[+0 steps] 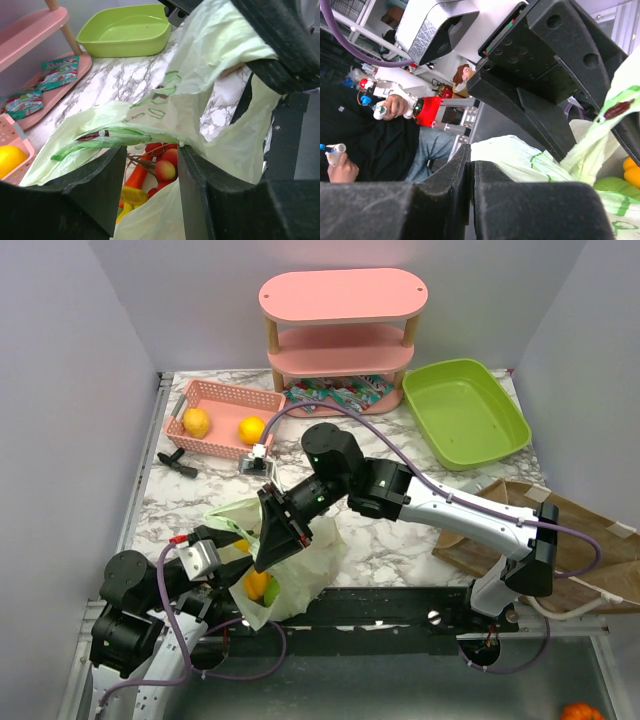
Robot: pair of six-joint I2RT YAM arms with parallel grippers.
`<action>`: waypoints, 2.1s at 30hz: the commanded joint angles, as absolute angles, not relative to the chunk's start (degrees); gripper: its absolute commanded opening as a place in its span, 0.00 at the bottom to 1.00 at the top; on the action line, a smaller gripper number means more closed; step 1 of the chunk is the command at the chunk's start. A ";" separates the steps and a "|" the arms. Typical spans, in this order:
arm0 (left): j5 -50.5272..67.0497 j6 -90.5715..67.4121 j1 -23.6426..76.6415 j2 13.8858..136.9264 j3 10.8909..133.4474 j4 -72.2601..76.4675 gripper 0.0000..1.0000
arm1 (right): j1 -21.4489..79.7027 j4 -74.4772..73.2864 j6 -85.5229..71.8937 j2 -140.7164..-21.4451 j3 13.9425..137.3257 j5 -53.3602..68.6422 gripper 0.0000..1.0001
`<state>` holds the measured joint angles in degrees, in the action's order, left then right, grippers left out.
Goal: Place the food into the grocery bag and tie it
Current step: Tie the grocery bag at the center of the board.
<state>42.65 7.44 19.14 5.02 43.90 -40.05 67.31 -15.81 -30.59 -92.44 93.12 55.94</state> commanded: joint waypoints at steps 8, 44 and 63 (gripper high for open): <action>43.78 4.32 18.81 2.22 40.08 -32.30 0.50 | 67.64 -16.42 -29.05 -89.86 90.88 55.76 0.09; 52.88 -4.54 18.81 4.25 36.57 -22.37 0.53 | 63.69 -25.87 -19.67 -88.64 90.32 56.23 0.07; 50.66 -5.59 18.81 4.99 33.75 -16.94 0.53 | 63.67 -18.27 -24.15 -88.51 87.26 62.60 0.07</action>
<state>52.07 -5.91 19.14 4.62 34.50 -19.07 63.75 -21.41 -22.68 -89.54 88.29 59.72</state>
